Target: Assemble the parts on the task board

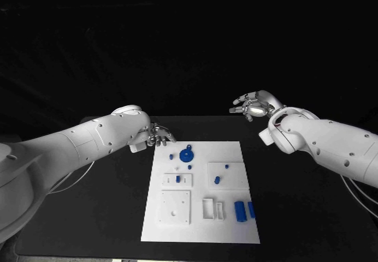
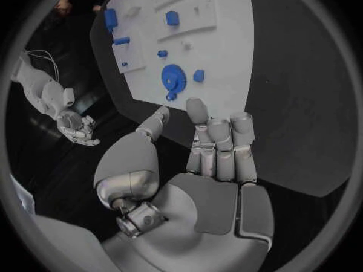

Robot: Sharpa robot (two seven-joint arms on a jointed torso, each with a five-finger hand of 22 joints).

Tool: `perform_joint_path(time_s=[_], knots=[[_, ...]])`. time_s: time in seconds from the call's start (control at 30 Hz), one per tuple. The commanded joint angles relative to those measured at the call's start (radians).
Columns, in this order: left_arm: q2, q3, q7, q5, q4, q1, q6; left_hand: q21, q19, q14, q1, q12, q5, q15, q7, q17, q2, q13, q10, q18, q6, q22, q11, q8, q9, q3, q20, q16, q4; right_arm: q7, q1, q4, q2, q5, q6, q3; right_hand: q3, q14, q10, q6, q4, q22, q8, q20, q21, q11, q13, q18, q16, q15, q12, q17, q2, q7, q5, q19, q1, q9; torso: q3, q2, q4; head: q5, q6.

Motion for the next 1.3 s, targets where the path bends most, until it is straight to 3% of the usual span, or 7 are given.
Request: perform_joint_path(time_s=[0.03, 0.47, 0.8, 1.0, 1.17, 1.3], knots=[[0.018, -0.001, 0.012, -0.028, -0.030, -0.014, 0.068, -0.004, -0.010, -0.003, -0.003, -0.003, 0.000, 0.006, 0.003, -0.002, -0.008, -0.001, 0.000, 0.009, -0.014, 0.000, 0.009, -0.007, -0.002, 0.001, -0.102, -0.006, 0.007, 0.009, 0.000, 0.004, 0.000, -0.001, 0.011, 0.001, -0.003, -0.006, -0.006, -0.003, -0.004, 0.002, 0.002, 0.006, -0.006, -0.002, -0.002, 0.070, 0.004, 0.003, 0.007, -0.001, 0.004, 0.006, 0.004, 0.002, -0.003, -0.002, -0.0038, 0.006, -0.0047, 0.002, 0.002], [0.060, -0.009, 0.025, -0.029, -0.104, -0.060, 0.107, -0.004, -0.016, -0.009, -0.002, 0.000, 0.000, 0.015, 0.013, -0.002, -0.005, 0.000, -0.004, 0.011, -0.050, 0.001, 0.019, -0.027, -0.013, -0.001, -0.094, -0.003, 0.016, 0.009, 0.000, 0.015, -0.006, -0.001, 0.009, 0.001, -0.004, -0.006, -0.007, -0.003, -0.005, 0.002, 0.002, 0.006, -0.007, -0.002, -0.003, 0.070, 0.004, 0.003, 0.008, -0.002, 0.003, 0.006, 0.005, 0.003, -0.004, -0.002, -0.0095, 0.017, -0.0118, 0.003, 0.005], [0.062, -0.010, 0.031, -0.021, -0.106, -0.063, 0.125, -0.003, -0.018, -0.011, 0.002, 0.002, 0.000, 0.017, 0.015, -0.001, 0.008, 0.001, -0.005, 0.013, -0.053, 0.003, 0.021, -0.028, -0.015, -0.004, -0.091, 0.000, 0.016, 0.009, 0.000, 0.015, -0.005, -0.001, 0.009, 0.001, -0.004, -0.006, -0.007, -0.003, -0.005, 0.002, 0.002, 0.006, -0.007, -0.002, -0.004, 0.070, 0.005, 0.003, 0.008, -0.002, 0.003, 0.006, 0.006, 0.003, -0.004, -0.002, -0.0085, 0.015, -0.0100, 0.001, 0.002], [0.060, -0.010, 0.035, -0.016, -0.108, -0.063, 0.135, 0.000, -0.020, -0.012, 0.015, 0.005, 0.000, 0.017, 0.015, -0.001, 0.038, 0.002, -0.005, 0.015, -0.045, 0.005, 0.020, -0.024, -0.016, -0.008, -0.089, 0.004, 0.005, 0.009, 0.000, 0.014, -0.004, -0.001, 0.010, 0.001, -0.004, -0.006, -0.007, -0.003, -0.005, 0.002, 0.002, 0.006, -0.007, -0.002, -0.004, 0.070, 0.005, 0.003, 0.009, -0.002, 0.003, 0.006, 0.006, 0.003, -0.004, -0.002, -0.0083, 0.015, -0.0102, 0.001, 0.001], [0.061, -0.010, 0.044, -0.008, -0.106, -0.064, 0.145, 0.006, -0.022, -0.012, 0.064, 0.009, 0.001, 0.014, 0.011, 0.001, 0.097, 0.003, -0.003, 0.018, -0.029, 0.010, 0.017, -0.015, -0.016, -0.007, -0.089, 0.010, -0.039, 0.009, 0.000, 0.013, -0.003, -0.001, 0.010, 0.001, -0.004, -0.006, -0.007, -0.003, -0.005, 0.003, 0.002, 0.006, -0.007, -0.002, -0.005, 0.070, 0.005, 0.003, 0.009, -0.002, 0.003, 0.006, 0.006, 0.003, -0.004, -0.002, -0.0082, 0.015, -0.0104, 0.001, 0.000], [0.062, -0.010, 0.049, -0.008, -0.108, -0.064, 0.136, 0.006, -0.022, -0.012, 0.064, 0.009, 0.001, 0.014, 0.011, 0.001, 0.097, 0.003, -0.003, 0.018, -0.029, 0.010, 0.017, -0.015, -0.016, -0.007, -0.089, 0.010, -0.039, 0.009, 0.000, 0.012, -0.001, -0.001, 0.011, 0.001, -0.004, -0.006, -0.007, -0.003, -0.005, 0.003, 0.002, 0.006, -0.007, -0.002, -0.005, 0.070, 0.005, 0.003, 0.009, -0.002, 0.003, 0.006, 0.006, 0.003, -0.004, -0.002, -0.0084, 0.016, -0.0099, 0.001, 0.000]])
